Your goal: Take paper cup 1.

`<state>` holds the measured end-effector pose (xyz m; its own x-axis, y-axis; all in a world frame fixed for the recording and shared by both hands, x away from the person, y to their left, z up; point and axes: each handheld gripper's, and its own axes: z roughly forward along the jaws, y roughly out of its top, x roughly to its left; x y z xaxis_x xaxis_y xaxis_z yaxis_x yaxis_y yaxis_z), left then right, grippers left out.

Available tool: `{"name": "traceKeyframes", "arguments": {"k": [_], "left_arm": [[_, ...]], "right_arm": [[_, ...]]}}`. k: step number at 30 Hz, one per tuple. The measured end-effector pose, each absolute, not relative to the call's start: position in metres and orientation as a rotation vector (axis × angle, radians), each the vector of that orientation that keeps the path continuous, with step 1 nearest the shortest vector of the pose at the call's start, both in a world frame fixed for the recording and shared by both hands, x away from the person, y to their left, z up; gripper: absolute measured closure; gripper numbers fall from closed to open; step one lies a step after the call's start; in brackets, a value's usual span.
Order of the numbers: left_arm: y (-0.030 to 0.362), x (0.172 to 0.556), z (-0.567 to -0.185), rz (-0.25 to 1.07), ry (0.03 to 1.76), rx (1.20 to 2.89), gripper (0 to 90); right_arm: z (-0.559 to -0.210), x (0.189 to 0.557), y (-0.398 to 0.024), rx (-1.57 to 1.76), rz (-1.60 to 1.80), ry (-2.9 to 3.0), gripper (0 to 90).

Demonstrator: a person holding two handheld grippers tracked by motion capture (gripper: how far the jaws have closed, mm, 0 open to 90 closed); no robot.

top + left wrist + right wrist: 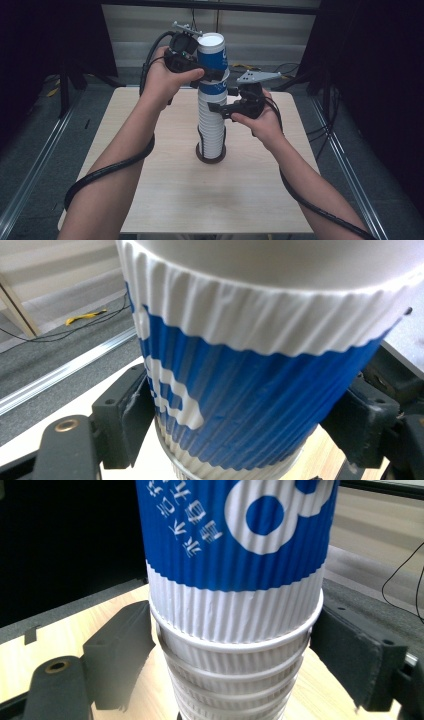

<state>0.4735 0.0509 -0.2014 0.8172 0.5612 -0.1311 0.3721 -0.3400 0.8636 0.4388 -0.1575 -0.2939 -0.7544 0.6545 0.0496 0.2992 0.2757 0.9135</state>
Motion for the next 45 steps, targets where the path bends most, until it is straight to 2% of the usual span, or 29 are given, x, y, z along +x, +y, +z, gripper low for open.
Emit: {"name": "traceKeyframes", "arguments": {"k": [45], "left_arm": [[0.054, 0.473, -0.166, 0.286, 0.701, 1.948, 21.1]], "right_arm": [[-0.294, 0.437, -0.159, 0.85, 1.452, 2.235, 17.6]]}}
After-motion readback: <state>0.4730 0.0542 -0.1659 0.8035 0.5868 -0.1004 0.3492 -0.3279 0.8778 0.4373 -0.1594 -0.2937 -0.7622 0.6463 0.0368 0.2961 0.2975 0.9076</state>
